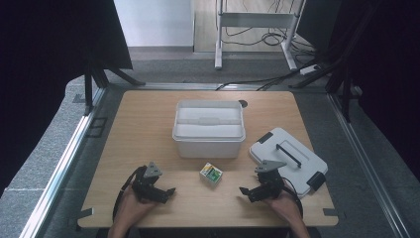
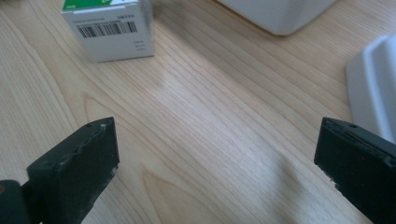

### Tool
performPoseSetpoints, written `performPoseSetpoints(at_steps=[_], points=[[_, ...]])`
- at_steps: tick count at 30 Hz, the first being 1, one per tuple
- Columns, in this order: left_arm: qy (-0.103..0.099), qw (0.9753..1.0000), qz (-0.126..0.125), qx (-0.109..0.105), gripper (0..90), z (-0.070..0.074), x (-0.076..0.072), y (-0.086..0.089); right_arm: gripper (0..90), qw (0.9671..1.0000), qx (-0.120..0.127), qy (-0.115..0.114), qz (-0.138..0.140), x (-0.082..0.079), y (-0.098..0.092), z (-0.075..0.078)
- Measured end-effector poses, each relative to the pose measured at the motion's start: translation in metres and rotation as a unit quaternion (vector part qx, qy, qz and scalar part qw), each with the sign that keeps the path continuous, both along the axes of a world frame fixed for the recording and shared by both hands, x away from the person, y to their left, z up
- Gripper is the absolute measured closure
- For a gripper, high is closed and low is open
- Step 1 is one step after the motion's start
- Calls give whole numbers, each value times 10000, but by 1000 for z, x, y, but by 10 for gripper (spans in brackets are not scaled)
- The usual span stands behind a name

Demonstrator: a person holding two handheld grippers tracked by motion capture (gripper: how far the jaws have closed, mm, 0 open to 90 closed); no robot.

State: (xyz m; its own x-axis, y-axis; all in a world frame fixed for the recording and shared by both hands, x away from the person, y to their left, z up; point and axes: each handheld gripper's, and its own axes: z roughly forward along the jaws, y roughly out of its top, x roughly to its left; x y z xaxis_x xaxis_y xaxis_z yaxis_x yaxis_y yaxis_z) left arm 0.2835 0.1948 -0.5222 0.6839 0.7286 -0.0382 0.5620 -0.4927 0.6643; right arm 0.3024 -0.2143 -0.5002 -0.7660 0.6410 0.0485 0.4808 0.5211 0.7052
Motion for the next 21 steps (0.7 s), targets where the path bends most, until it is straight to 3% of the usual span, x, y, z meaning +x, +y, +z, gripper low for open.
performPoseSetpoints(at_steps=[21], points=[[2,10000,-7,4,0,0,0,0,21,9989,-14,15,477,7,44,11]])
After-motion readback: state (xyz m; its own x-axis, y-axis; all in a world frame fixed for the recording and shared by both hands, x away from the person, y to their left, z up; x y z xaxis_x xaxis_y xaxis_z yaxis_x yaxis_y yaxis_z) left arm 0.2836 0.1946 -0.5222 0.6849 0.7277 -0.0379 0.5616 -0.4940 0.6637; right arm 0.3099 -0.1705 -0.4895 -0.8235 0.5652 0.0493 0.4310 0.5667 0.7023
